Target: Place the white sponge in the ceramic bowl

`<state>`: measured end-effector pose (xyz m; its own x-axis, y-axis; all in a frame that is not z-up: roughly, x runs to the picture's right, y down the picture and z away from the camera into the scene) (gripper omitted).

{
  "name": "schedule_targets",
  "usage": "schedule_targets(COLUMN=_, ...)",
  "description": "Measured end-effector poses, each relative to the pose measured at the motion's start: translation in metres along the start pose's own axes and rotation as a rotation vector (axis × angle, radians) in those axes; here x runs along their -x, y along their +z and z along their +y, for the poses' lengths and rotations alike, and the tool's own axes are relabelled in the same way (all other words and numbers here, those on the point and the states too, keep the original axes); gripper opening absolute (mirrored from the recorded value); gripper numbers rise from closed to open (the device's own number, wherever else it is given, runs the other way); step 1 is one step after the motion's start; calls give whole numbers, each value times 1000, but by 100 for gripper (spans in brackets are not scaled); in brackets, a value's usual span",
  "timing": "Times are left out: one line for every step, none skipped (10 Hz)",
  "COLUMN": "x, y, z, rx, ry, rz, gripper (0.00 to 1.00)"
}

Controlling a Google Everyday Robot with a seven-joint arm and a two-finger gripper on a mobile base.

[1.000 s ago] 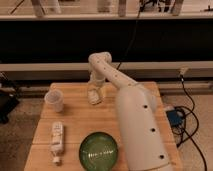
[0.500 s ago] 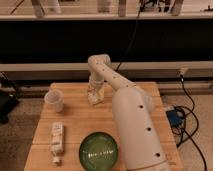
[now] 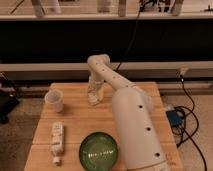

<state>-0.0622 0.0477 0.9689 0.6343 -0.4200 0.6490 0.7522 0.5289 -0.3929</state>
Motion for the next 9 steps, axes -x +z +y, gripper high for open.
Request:
schedule_targets(x=1, y=-2, z=0, rx=-6, ry=2, rz=1, gripper=0)
schedule_targets(x=2, y=-4, z=1, rx=-9, ry=4, rz=0, gripper=0)
schedule_targets(x=3, y=-5, z=2, rx=-13, ry=6, rz=-2, gripper=0)
schedule_targets(x=3, y=-8, z=4, rx=-20, ry=11, rz=-4, gripper=0)
schedule_targets(x=4, y=-9, z=5, rx=-23, ry=12, rz=-6, gripper=0)
schedule_targets(x=4, y=-13, z=6, rx=-30, ry=14, rz=-7, gripper=0)
schedule_targets(x=4, y=-18, z=8, rx=-32, ry=19, rz=-7, gripper=0)
schedule_targets(x=3, y=-24, z=10, rx=-34, ry=22, rz=-4, gripper=0)
schedule_targets(x=3, y=-28, z=8, rx=-43, ry=23, rz=0, gripper=0)
